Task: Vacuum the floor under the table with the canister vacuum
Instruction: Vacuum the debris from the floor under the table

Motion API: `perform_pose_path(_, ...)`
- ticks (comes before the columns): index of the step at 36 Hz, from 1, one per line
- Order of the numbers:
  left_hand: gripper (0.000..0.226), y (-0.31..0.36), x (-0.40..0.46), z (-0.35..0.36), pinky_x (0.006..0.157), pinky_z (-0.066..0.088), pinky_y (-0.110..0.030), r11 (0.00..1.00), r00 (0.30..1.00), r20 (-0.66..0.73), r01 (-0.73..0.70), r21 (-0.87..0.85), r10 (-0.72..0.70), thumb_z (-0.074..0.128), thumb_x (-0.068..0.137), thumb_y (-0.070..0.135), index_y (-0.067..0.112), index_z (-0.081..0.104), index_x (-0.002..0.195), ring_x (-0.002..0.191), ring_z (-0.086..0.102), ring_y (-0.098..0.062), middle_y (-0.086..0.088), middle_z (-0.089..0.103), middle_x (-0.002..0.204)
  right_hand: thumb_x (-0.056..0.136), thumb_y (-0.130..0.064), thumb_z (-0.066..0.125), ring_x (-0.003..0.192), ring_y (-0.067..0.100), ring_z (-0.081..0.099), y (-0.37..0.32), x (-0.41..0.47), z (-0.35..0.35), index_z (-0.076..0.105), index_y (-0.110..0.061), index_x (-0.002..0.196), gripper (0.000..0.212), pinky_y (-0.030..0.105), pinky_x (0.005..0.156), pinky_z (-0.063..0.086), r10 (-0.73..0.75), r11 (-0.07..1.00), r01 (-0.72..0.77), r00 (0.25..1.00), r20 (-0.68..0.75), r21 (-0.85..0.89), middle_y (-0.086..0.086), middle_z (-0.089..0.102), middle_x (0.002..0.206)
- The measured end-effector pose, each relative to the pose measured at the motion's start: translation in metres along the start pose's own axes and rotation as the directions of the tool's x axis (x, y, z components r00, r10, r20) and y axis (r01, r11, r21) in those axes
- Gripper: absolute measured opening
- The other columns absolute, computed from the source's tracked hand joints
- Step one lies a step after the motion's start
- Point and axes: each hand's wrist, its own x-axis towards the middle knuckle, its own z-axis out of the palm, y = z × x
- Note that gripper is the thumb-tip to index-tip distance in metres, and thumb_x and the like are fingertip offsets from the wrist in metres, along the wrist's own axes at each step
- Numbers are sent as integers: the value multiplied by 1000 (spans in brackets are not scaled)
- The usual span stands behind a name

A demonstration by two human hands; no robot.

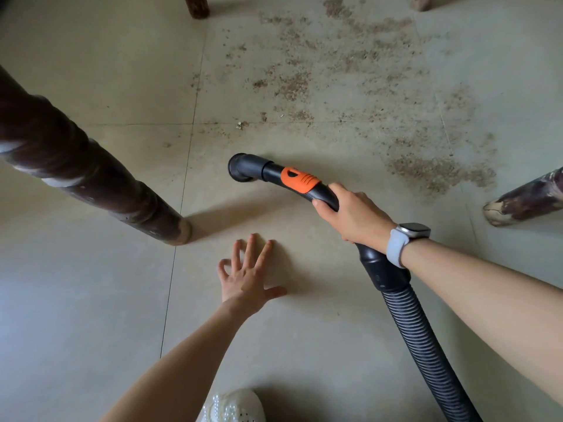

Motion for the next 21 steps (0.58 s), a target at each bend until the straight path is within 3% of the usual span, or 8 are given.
perform_pose_path(9, 104, 0, 0, 0, 110, 11, -50, 1000, 1000, 14, 2, -6, -2, 56, 74, 72, 40, -10, 148, 143, -17, -28, 3, -21, 157, 93, -47, 46, 55, 32, 61, -5, 1, 6, 41, -17, 91, 30, 41, 55, 52, -12, 1000, 12, 996, 86, 6, 8, 59, 72)
perform_pose_path(15, 104, -1, 0, 1, 110, 10, -50, 1000, 1000, 11, 0, -15, 0, 57, 74, 71, 41, -9, 147, 143, -17, -28, 4, -21, 157, 94, -45, 45, 62, 35, 55, -8, 3, 8, 42, -14, 97, 32, 34, 54, 42, 13, 1000, -13, 1000, -10, -28, 6, 52, 68)
perform_pose_path(21, 103, -2, 0, 1, 111, 8, -52, 999, 1000, 20, -8, -36, 9, 56, 75, 71, 41, -10, 147, 143, -20, -28, 4, -23, 156, 92, -45, 47, 63, 37, 61, -10, 7, 7, 41, -15, 93, 31, 44, 60, 53, 24, 999, -23, 1000, -4, 46, 12, 59, 77)
